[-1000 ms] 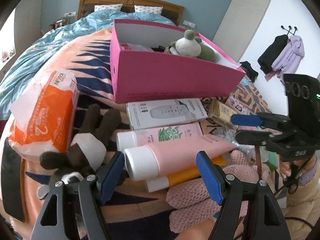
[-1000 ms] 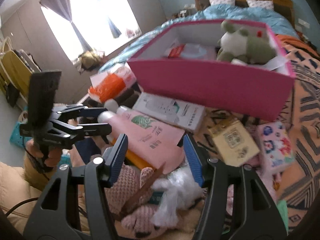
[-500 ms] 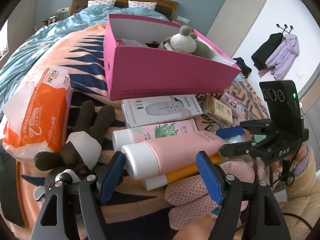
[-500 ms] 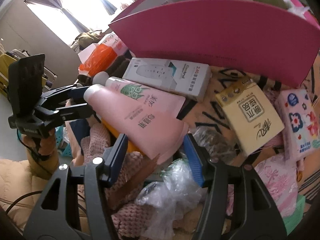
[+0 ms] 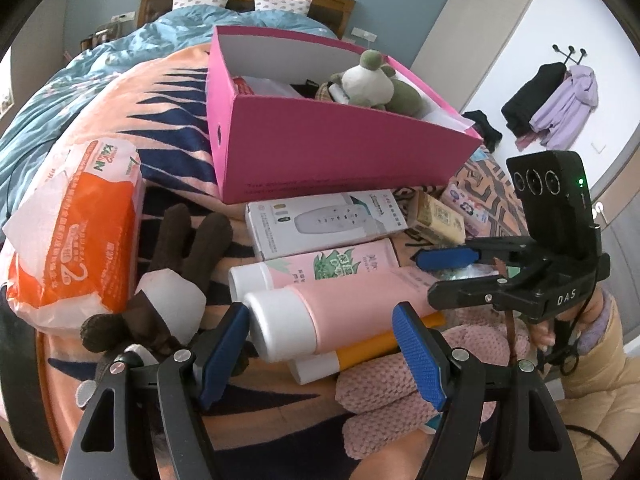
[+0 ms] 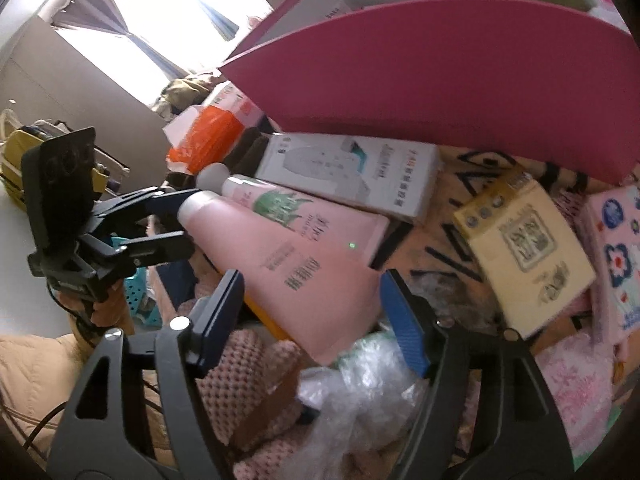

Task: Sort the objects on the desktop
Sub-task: 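Close the right tool on the pink squeeze tube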

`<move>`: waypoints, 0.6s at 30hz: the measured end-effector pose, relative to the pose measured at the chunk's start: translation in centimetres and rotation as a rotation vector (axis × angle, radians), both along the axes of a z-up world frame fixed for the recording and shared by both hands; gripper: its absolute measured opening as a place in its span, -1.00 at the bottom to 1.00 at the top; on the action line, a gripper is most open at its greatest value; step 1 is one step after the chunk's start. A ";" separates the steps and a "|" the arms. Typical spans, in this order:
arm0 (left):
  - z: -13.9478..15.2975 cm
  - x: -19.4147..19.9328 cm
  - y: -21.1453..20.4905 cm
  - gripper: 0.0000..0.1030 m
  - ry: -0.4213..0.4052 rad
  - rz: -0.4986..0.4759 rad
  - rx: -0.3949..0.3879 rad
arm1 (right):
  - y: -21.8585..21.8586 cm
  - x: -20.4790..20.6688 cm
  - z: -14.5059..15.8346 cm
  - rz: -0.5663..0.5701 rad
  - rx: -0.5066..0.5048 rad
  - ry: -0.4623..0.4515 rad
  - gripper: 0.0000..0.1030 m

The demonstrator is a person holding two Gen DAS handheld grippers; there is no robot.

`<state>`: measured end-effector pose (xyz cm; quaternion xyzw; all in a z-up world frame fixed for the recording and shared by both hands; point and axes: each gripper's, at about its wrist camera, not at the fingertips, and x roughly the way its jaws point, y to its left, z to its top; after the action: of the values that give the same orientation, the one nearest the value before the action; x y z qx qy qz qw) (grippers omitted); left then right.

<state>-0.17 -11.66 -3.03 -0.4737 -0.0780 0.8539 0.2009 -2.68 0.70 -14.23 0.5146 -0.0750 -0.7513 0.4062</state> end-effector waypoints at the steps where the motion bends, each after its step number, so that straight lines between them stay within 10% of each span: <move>1: -0.1 0.0 0.0 0.47 -0.004 0.002 -0.002 | -0.2 -0.1 0.0 0.000 -0.004 0.004 0.40; 18: -0.5 -0.2 0.0 0.48 -0.016 -0.017 -0.059 | 0.2 0.0 -1.0 0.016 0.031 -0.078 0.49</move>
<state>-0.34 -11.66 -3.51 -0.4867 -0.0506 0.8504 0.1933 -2.70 0.90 -15.25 0.5505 -0.0750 -0.7286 0.4007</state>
